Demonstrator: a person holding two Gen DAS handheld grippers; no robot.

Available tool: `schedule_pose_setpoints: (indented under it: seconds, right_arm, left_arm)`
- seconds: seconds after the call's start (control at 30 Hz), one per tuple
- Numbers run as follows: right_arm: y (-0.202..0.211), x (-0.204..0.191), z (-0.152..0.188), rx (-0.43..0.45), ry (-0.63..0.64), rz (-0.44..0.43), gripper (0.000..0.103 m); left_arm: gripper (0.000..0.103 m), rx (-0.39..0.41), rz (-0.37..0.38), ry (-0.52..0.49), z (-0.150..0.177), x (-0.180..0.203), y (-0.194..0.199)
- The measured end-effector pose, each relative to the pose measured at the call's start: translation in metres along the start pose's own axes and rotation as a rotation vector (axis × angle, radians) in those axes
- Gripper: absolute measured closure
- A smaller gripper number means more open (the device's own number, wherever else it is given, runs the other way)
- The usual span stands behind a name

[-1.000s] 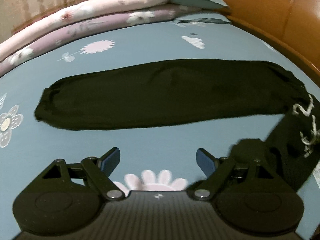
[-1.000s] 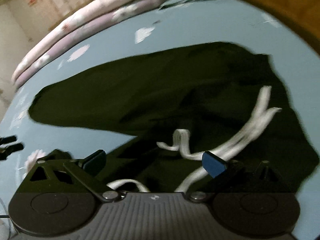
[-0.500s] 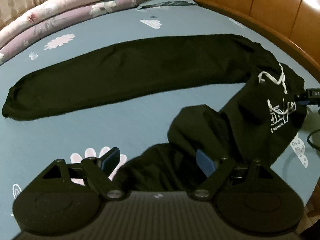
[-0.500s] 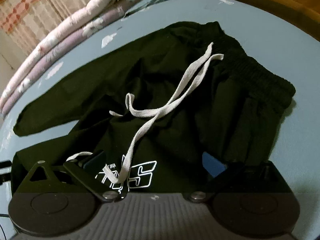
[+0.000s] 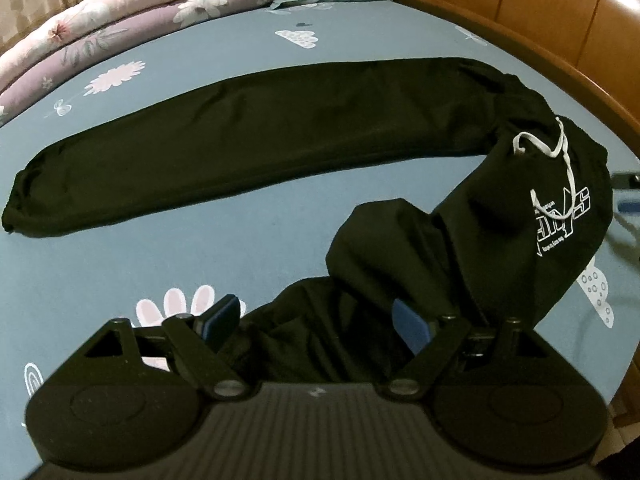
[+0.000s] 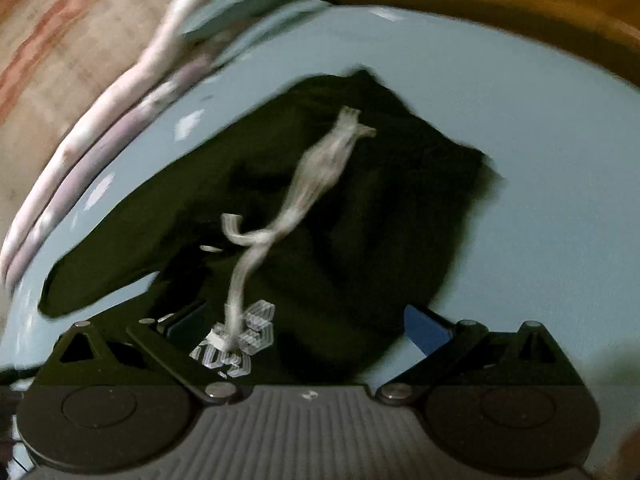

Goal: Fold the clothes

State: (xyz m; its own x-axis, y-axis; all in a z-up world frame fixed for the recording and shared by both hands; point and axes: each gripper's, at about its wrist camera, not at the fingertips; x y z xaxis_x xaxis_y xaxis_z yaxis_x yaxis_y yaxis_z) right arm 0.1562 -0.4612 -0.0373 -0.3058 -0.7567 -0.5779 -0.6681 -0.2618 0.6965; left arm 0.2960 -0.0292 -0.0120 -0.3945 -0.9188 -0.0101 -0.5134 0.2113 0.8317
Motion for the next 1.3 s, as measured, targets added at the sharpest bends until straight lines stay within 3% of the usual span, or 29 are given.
schedule_pose_setpoints:
  seconds: [0.17, 0.37, 0.43, 0.53, 0.57, 0.67, 0.83, 1.03, 1.07, 1.13, 1.17, 1.2, 1.3]
  right_arm:
    - [0.003, 0.028, 0.0, 0.052, -0.158, -0.087, 0.003]
    - [-0.022, 0.033, -0.032, 0.105, -0.151, -0.123, 0.004]
    - [-0.024, 0.033, -0.037, 0.104, -0.139, -0.101, 0.013]
    - [-0.021, 0.03, -0.039, 0.078, -0.092, 0.009, 0.058]
    - [-0.019, 0.029, -0.04, 0.068, -0.075, 0.049, 0.085]
    - [-0.01, 0.03, -0.042, 0.075, -0.079, 0.067, 0.093]
    - [0.018, 0.012, -0.057, 0.121, 0.042, 0.168, 0.097]
    - [0.021, 0.031, -0.059, 0.096, -0.017, 0.184, 0.096]
    - [0.02, 0.035, -0.059, 0.09, -0.03, 0.184, 0.089]
    - [0.02, 0.043, -0.057, 0.083, -0.066, 0.168, 0.065]
    - [0.018, 0.047, -0.054, 0.085, -0.097, 0.136, 0.044]
    - [0.016, 0.05, -0.05, 0.088, -0.118, 0.112, 0.04]
    - [0.005, 0.053, -0.042, 0.103, -0.15, 0.063, 0.041]
  left_arm:
    - [0.02, -0.012, 0.011, 0.015, -0.003, 0.001, -0.008]
    - [0.02, -0.012, 0.015, 0.03, -0.001, -0.002, -0.009]
    - [0.02, -0.011, 0.014, 0.038, 0.0, -0.004, -0.009]
    - [0.02, -0.018, 0.017, 0.055, 0.001, -0.007, -0.013]
    - [0.02, -0.02, 0.015, 0.059, 0.0, -0.008, -0.014]
    - [0.02, -0.018, 0.013, 0.063, -0.001, -0.008, -0.014]
    - [0.02, -0.007, 0.011, 0.062, 0.0, -0.009, -0.009]
    - [0.02, -0.006, 0.011, 0.068, 0.001, -0.01, -0.008]
    - [0.02, -0.005, 0.009, 0.068, 0.0, -0.01, -0.008]
    - [0.02, -0.003, 0.014, 0.065, 0.0, -0.009, -0.008]
    - [0.02, -0.003, 0.015, 0.062, 0.0, -0.009, -0.008]
    - [0.02, -0.005, 0.016, 0.061, 0.0, -0.009, -0.009]
    - [0.02, -0.012, 0.018, 0.062, -0.001, -0.008, -0.012]
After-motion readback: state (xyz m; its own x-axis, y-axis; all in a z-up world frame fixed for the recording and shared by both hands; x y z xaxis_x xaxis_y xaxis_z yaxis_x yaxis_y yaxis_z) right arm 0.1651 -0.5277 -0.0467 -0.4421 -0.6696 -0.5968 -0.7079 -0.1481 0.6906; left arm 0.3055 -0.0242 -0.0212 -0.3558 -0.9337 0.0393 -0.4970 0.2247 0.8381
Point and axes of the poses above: each gripper's, at about its wrist camera, not at the fingertips, and y roughly against the way its jaws point, x to its right, z to its underside, and after that the axes turned 1 degree about -z, right-handed
